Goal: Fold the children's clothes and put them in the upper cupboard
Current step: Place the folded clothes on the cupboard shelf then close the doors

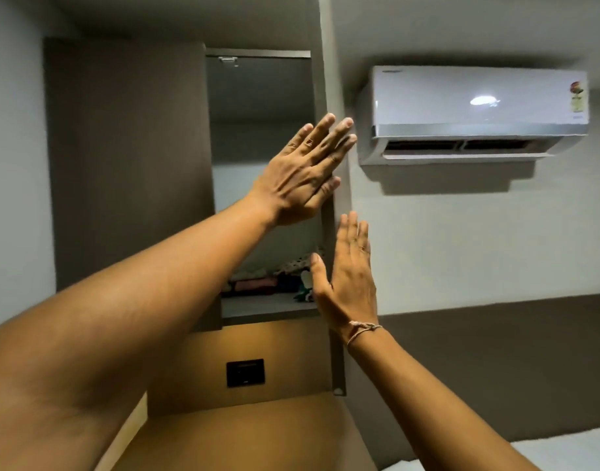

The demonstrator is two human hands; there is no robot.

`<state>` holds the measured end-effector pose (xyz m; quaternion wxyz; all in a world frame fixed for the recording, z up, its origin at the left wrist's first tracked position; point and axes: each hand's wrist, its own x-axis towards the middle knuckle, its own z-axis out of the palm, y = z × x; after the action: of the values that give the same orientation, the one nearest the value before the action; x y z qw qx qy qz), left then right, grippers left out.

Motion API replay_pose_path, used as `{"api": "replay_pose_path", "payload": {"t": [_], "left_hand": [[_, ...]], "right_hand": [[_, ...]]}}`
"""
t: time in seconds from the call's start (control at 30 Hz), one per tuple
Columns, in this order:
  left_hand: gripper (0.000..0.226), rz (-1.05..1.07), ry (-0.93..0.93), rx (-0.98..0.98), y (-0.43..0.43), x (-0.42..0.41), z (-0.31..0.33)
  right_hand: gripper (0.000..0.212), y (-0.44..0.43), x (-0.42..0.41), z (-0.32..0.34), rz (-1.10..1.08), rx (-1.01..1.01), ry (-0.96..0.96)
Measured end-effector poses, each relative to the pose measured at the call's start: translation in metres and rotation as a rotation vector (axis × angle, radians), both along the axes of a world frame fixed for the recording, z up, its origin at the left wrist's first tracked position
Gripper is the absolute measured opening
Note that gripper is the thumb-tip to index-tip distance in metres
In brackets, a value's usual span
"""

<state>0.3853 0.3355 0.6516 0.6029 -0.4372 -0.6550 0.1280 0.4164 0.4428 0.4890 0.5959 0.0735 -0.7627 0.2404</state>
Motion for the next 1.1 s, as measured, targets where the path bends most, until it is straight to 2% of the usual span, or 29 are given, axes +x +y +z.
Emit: {"api": "replay_pose_path", "payload": {"t": [0.13,0.27,0.47,0.73,1.1], "left_hand": [[0.062,0.113,0.015,0.034,-0.058,-0.037,-0.003],[0.062,0.206,-0.012,0.153,-0.110,-0.094,-0.013],[0.062,0.318,-0.213,0.357,-0.163,-0.194,-0.049],[0.065,0.374,-0.443,0.527,-0.230,-0.316,-0.155],[0.068,0.223,-0.277,0.585,-0.227,-0.359,-0.173]], "right_hand": [[0.068,-0.031,-0.041,0.002,0.097,0.161,-0.008],[0.064,-0.055,-0.103,0.009,0.152,0.281,-0.096],[0.070,-0.086,-0.208,0.016,-0.052,0.335,-0.256],[0.071,-0.104,-0.291,0.012,-0.240,0.319,-0.238],[0.072,-0.105,-0.337,0.005,-0.295,0.296,-0.153]]}}
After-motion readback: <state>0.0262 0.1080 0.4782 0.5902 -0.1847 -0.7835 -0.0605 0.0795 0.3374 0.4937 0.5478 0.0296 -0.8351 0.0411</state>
